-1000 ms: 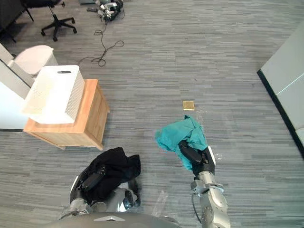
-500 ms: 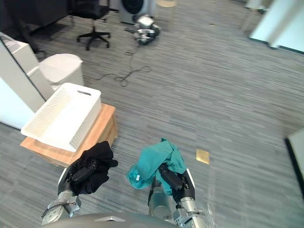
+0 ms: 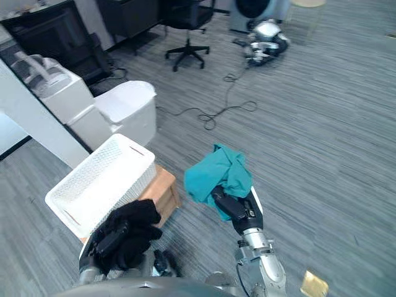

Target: Tidy up the quilt and then pick up the clothes from the bed and put them into the laundry hamper

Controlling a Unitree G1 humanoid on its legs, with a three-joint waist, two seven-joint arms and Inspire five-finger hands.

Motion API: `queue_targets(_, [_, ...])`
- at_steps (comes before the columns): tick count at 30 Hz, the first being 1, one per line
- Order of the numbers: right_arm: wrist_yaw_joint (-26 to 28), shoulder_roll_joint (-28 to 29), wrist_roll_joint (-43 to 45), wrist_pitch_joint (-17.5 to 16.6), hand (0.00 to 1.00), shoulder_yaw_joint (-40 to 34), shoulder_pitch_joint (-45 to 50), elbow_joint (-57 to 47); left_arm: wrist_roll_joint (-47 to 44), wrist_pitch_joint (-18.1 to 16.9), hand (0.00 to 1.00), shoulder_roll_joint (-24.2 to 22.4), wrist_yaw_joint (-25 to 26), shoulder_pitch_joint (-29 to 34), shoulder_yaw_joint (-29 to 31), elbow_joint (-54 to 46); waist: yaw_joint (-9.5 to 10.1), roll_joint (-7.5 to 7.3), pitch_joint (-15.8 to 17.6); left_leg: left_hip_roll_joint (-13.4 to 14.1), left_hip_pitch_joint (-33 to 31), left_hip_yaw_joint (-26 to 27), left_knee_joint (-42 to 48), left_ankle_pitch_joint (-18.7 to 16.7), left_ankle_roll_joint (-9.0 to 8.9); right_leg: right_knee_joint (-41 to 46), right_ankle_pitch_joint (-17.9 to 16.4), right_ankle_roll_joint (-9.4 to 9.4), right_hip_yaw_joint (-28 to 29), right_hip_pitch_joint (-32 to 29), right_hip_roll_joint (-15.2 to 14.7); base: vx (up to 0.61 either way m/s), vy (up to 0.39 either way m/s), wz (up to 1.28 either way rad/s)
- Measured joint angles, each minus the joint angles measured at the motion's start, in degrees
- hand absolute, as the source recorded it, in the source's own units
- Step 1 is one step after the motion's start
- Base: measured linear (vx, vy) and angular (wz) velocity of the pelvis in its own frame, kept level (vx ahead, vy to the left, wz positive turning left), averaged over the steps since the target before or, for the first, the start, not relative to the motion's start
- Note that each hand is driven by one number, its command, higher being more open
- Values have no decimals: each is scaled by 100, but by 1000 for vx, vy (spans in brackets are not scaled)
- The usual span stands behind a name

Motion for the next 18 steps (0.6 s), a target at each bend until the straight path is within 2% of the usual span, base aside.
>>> queue_targets(1, [-7,1,-18,17,0,21,-52,73,-9,48,0,-15,4,-88,42,7,12,-42,-29,-103,20,-101,-52,-4,50,167,-25,30,-92,-16,-82,535,-119,124])
queue_targets(2, [-30,-37,-208,20,0,77,-170,158,-23,131,0,-36,-18,-166,99,7,15,-87,-6,-204,54,-333,-101,-68,142,787,-24,31,-199,-142,-165,525,-109,105])
queue_targets(3, [-116,-23,-382,20,0,185,-289,191,-42,160,0,-14,-63,-170,158,15,14,-120,18,-338,247,-566,-276,-103,128,2071,71,-7,-109,-523,-420,513,-105,107])
queue_targets(4, [-177,-11,-463,20,0,216,-351,206,-44,171,0,27,-69,-172,177,24,-11,-175,54,-424,416,-718,-422,-106,111,2854,311,-149,38,-813,-555,498,-153,133])
queue_targets(5, [-320,75,-594,17,0,318,-413,238,-33,175,0,171,-73,-197,179,104,-82,-242,95,-518,738,-1153,-635,-96,88,3910,130,-285,372,-1175,-633,382,-196,132])
queue_targets(6, [-383,93,-667,17,0,364,-415,241,-17,179,0,232,-75,-241,167,198,-96,-233,98,-522,910,-1379,-739,-93,80,4085,-55,-378,467,-1266,-575,536,-386,211])
queue_targets(7, [-611,105,-712,-69,0,511,-412,236,-30,181,0,374,-156,-320,179,336,-135,-217,102,-467,1236,-2045,-904,-78,55,3861,-263,-638,683,-1475,-302,408,-383,143])
queue_targets(8, [-611,105,-712,-69,0,511,-412,236,-30,181,0,374,-156,-320,179,336,-135,-217,102,-467,1236,-2045,-904,-78,55,3861,-263,-638,683,-1475,-302,446,-486,242])
queue_targets(9, [-983,158,-877,-221,0,560,-404,112,-58,179,0,560,-384,-471,207,363,-240,-256,67,-373,1246,-2834,-919,-77,53,3146,-332,-722,1356,-1900,63,300,-458,261])
queue_targets(10, [-1390,156,-881,-237,0,497,-280,-326,-49,182,0,715,-672,-561,211,364,-265,-391,50,-341,1215,-3303,-895,-78,-265,2172,-174,-478,2184,-2149,278,286,-461,306])
queue_targets(11, [-1525,165,-879,-239,0,449,-216,-551,-47,183,0,802,-769,-578,219,290,-276,-486,42,-411,1224,-3373,-854,-151,-588,1444,403,-306,2429,-2112,241,276,-459,213])
queue_targets(12, [-1662,208,-871,-273,0,399,-132,-840,-43,198,0,930,-906,-458,270,108,-247,-686,23,-472,1255,-3451,-789,-342,-901,1013,929,79,2712,-2145,114,269,-479,105])
queue_targets(13, [-1748,136,-842,-292,0,288,-283,-930,-38,359,0,801,-910,-391,340,125,-116,-580,-27,-278,1250,-3489,-721,-356,-965,922,779,-12,2629,-1940,212,272,-444,62])
queue_targets(15, [-1753,-80,-765,-296,0,74,-396,-1199,-10,417,0,643,-974,-187,265,101,-61,-346,-144,-29,1283,-3354,-898,-300,-1066,579,806,-68,2486,-1771,410,205,-292,18])
queue_targets(17, [-1773,-259,-660,-296,0,-155,-534,-1307,60,438,0,389,-1079,-15,257,86,-50,-229,-175,70,1499,-3275,-1244,-174,-1144,364,842,-140,2485,-1634,524,173,-178,-2])
queue_targets(18, [-1805,-262,-600,-295,0,-327,-582,-1331,130,497,0,291,-1130,25,256,49,-53,-220,-171,84,1596,-3230,-1345,-98,-1163,190,881,-197,2477,-1501,538,146,-108,-9])
